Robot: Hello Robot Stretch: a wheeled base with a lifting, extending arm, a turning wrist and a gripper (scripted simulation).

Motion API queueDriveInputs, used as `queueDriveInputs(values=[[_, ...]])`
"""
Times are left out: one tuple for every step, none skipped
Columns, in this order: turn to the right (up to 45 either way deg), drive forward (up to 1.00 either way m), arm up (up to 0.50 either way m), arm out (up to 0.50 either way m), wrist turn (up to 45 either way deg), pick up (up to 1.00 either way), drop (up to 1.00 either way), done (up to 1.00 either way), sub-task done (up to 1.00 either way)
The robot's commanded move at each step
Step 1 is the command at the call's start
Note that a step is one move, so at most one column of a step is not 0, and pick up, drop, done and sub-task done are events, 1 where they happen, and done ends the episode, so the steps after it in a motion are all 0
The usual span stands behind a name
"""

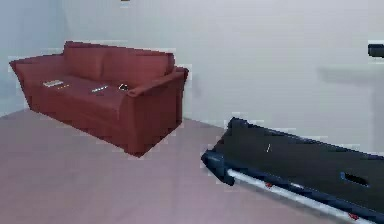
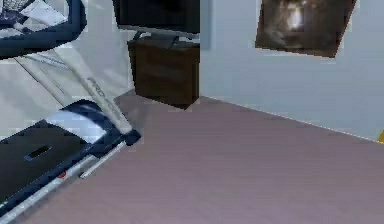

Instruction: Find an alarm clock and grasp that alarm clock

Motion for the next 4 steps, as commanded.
queueDriveInputs(values=[[-45.0, 0.00, 0.00, 0.00, 0.0, 0.00, 0.00, 0.00, 0.00], [-45.0, 0.00, 0.00, 0.00, 0.0, 0.00, 0.00, 0.00, 0.00], [-42.0, 0.00, 0.00, 0.00, 0.0, 0.00, 0.00, 0.00, 0.00], [0.0, 1.00, 0.00, 0.00, 0.0, 0.00, 0.00, 0.00, 0.00]])
